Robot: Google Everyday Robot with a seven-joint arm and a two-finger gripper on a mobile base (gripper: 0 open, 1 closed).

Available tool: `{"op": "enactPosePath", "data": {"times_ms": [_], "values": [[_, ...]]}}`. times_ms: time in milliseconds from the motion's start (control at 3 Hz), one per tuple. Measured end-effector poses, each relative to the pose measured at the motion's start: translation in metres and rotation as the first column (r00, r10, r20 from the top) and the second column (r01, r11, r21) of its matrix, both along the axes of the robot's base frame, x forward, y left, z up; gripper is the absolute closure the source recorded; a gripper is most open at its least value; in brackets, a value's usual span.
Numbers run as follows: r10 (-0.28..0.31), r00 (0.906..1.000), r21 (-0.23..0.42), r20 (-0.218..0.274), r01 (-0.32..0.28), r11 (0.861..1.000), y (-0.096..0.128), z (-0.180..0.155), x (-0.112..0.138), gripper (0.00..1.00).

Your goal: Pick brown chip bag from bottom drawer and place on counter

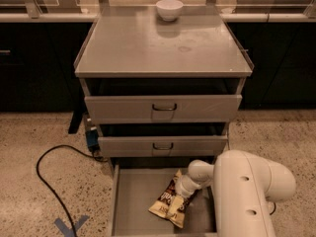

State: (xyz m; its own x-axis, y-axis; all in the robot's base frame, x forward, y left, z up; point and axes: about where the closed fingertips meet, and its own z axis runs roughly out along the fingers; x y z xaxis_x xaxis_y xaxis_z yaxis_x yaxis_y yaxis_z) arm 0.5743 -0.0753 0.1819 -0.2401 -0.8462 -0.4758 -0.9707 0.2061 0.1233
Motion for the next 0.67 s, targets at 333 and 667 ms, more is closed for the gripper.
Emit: {"op": "enactPosePath", "data": {"times_ms": [333, 667], "values": [[0.009, 0.9994, 0.025, -0.032, -0.008, 1.000, 0.000, -0.013, -0.003, 0.00], [0.033, 0.9969, 0.027, -0.071, -0.031, 0.999, 0.003, -0.027, -0.005, 0.19]]}}
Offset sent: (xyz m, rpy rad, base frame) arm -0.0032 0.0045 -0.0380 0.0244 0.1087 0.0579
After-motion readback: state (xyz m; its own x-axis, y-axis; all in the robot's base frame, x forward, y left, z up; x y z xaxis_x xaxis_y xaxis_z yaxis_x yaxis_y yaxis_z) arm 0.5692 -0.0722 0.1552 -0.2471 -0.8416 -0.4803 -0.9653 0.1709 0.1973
